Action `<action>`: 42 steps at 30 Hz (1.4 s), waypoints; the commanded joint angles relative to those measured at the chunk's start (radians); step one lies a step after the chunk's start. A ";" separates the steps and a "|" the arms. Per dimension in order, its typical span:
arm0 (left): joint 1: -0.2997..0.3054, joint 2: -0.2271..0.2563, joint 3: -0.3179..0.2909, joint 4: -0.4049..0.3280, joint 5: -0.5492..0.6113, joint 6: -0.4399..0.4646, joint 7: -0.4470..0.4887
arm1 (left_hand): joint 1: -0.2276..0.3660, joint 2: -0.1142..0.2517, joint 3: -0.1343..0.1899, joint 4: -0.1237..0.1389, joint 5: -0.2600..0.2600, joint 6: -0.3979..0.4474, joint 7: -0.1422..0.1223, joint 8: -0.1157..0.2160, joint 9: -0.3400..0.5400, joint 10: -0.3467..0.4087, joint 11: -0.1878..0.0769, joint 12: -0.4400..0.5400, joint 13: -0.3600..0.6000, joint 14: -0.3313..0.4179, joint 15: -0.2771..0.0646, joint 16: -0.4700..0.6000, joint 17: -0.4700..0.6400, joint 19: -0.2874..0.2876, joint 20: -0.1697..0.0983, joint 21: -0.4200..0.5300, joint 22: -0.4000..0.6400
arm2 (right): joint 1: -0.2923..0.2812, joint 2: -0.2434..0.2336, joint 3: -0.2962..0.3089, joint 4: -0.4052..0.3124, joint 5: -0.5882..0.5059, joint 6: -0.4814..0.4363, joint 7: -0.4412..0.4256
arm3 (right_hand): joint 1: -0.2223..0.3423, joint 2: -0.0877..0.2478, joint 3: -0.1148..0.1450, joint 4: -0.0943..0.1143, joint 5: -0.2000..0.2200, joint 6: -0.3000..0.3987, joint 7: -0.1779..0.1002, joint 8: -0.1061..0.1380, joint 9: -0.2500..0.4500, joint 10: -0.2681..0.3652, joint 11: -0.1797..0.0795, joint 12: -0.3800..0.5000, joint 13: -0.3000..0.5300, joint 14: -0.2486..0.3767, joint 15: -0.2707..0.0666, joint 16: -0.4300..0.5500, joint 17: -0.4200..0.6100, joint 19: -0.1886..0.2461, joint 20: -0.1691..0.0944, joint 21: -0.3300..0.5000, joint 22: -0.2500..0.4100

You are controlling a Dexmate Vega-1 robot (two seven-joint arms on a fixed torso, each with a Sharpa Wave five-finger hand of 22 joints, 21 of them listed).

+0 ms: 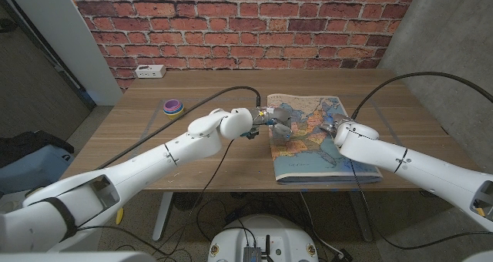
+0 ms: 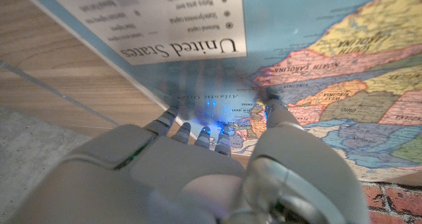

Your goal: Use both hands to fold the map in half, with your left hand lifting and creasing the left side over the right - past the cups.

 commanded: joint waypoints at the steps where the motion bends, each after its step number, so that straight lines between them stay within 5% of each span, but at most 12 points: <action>1: 0.027 0.038 -0.065 -0.064 -0.119 -0.080 -0.055 | 0.007 0.007 -0.002 -0.004 -0.001 0.021 0.007 0.016 0.010 0.018 0.002 0.016 0.013 0.015 -0.003 0.014 0.009 0.010 -0.007 0.022 0.005 | 0.000 0.000 -0.004 -0.019 -0.003 -0.019 -0.006 | 0.006 0.002 -0.007 -0.001 0.005 -0.004 0.000 0.005 0.003 -0.004 0.007 0.005 0.002 -0.022 -0.033 0.005 0.003 0.006 0.003 0.005 0.004; 16: -0.037 0.051 -0.035 -0.071 -0.231 -0.047 -0.292 | -0.001 -0.027 0.056 -0.012 0.036 0.085 0.017 0.026 -0.003 0.096 -0.004 0.036 0.020 0.150 -0.025 -0.012 -0.052 0.130 -0.066 0.118 -0.007 | 0.011 0.004 -0.020 -0.024 -0.002 -0.037 -0.009 | 0.008 0.004 -0.010 -0.002 0.006 -0.006 -0.001 0.004 0.003 -0.005 0.008 0.005 0.002 -0.023 -0.033 0.005 0.003 0.005 0.003 0.005 0.004; 21: -0.069 0.059 0.000 -0.105 -0.186 0.039 -0.370 | 0.003 -0.039 0.067 -0.014 0.047 0.123 0.013 0.035 -0.009 0.136 -0.009 0.044 0.022 0.197 -0.029 -0.001 -0.057 0.162 -0.084 0.145 -0.011 | 0.020 0.013 -0.025 -0.017 0.001 -0.047 -0.010 | 0.008 0.005 -0.011 -0.002 0.006 -0.006 -0.001 0.004 0.003 -0.005 0.007 0.005 0.002 -0.023 -0.033 0.005 0.003 0.004 0.002 0.004 0.004; 27: -0.097 0.056 0.056 -0.123 -0.082 0.128 -0.431 | -0.016 -0.051 0.084 -0.004 0.059 0.086 0.000 0.008 -0.022 0.098 -0.001 -0.015 -0.022 0.156 -0.039 -0.063 -0.118 0.137 -0.093 0.152 -0.020 | 0.023 0.015 -0.026 -0.015 0.005 -0.046 -0.012 | 0.009 0.006 -0.012 -0.002 0.006 -0.007 -0.001 0.004 0.003 -0.005 0.005 0.005 0.002 -0.024 -0.032 0.005 0.003 0.004 0.003 0.004 0.004; 32: -0.110 0.046 0.082 -0.114 -0.040 0.156 -0.462 | -0.027 -0.061 0.104 -0.008 0.060 0.048 -0.020 -0.014 -0.031 0.050 0.002 -0.075 -0.062 0.095 -0.031 -0.132 -0.185 0.114 -0.066 0.150 -0.032 | 0.028 0.016 -0.030 -0.013 0.008 -0.042 -0.011 | 0.009 0.007 -0.013 -0.002 0.006 -0.007 -0.001 0.004 0.003 -0.005 0.006 0.005 0.002 -0.025 -0.032 0.004 0.003 0.003 0.003 0.004 0.004; 42: -0.153 -0.003 0.129 -0.027 -0.051 0.182 -0.537 | -0.036 -0.079 0.141 -0.009 0.049 -0.049 -0.016 -0.037 -0.041 -0.040 0.024 -0.170 -0.128 -0.048 0.021 -0.256 -0.249 0.093 -0.044 0.127 -0.046 | 0.044 0.020 -0.039 -0.002 0.008 -0.039 -0.006 | 0.009 0.009 -0.016 -0.002 0.006 -0.007 -0.001 0.004 0.003 -0.005 0.005 0.005 0.002 -0.026 -0.032 0.004 0.003 0.003 0.003 0.004 0.004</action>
